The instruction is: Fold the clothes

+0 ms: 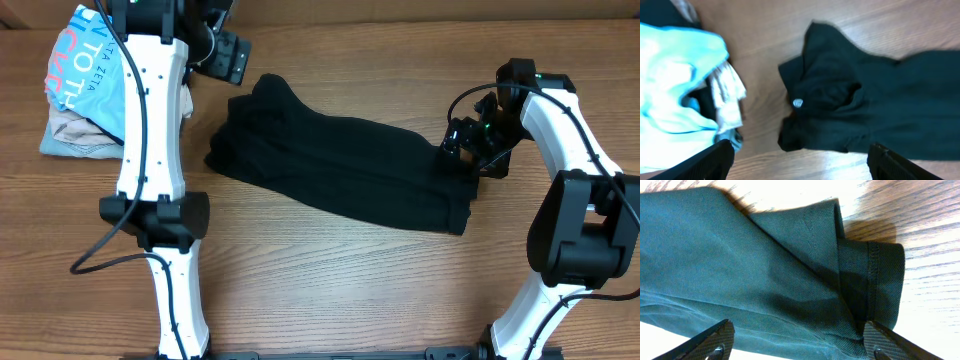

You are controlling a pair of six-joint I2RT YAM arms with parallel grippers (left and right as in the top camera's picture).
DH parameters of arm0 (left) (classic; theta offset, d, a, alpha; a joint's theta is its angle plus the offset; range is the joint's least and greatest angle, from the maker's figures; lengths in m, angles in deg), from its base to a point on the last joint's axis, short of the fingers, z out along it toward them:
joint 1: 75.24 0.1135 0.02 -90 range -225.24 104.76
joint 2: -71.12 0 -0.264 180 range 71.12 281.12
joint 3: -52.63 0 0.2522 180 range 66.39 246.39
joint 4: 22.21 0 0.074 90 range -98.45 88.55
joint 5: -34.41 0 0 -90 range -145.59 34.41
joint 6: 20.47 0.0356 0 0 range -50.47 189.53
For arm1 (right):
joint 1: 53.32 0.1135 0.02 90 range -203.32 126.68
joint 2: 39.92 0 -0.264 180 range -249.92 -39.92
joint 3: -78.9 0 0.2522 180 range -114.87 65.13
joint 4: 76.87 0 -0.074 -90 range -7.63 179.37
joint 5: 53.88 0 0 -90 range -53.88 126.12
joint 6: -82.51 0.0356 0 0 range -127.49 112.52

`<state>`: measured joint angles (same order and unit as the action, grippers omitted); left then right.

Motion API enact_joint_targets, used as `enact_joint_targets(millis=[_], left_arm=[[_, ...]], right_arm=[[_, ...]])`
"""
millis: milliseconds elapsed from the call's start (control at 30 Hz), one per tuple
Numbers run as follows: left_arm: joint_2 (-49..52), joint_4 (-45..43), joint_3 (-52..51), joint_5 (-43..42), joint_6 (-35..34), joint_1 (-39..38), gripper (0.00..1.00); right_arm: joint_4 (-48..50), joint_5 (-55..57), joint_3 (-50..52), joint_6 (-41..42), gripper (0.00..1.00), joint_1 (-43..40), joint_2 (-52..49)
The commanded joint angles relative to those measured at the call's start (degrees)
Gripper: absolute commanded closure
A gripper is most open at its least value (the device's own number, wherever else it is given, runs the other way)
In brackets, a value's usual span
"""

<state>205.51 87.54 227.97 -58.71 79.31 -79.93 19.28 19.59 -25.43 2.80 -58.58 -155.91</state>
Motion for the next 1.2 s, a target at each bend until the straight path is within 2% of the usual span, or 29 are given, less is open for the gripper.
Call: enact_joint_targets(millis=[0,67,267,633,867,1167], left_arm=[[5.11,-0.5,-4.04,-6.51,4.87,3.13,0.1],[6.95,-0.85,-4.83,-7.72,5.49,3.65,0.04],[11.69,-1.97,-4.85,-7.72,7.69,3.78,0.01],[20.5,-5.51,-4.85,-12.76,9.6,3.74,0.01],[25.55,-5.86,-4.85,-13.0,9.79,3.54,0.02],[25.73,-4.81,-2.32,-12.98,9.81,3.56,0.04]], right_arm=[[0.22,-0.72,0.2,-0.76,0.12,-0.17,1.22],[0.59,-0.72,0.2,-0.76,0.11,-0.17,1.22],[0.59,-0.7,0.2,-0.76,0.1,-0.17,1.22],[0.39,-0.7,0.2,-0.74,0.1,-0.15,1.22],[0.37,-0.72,0.2,-0.68,0.1,-0.11,1.22],[0.57,1.11,0.74,-0.22,0.1,-0.11,1.14]])
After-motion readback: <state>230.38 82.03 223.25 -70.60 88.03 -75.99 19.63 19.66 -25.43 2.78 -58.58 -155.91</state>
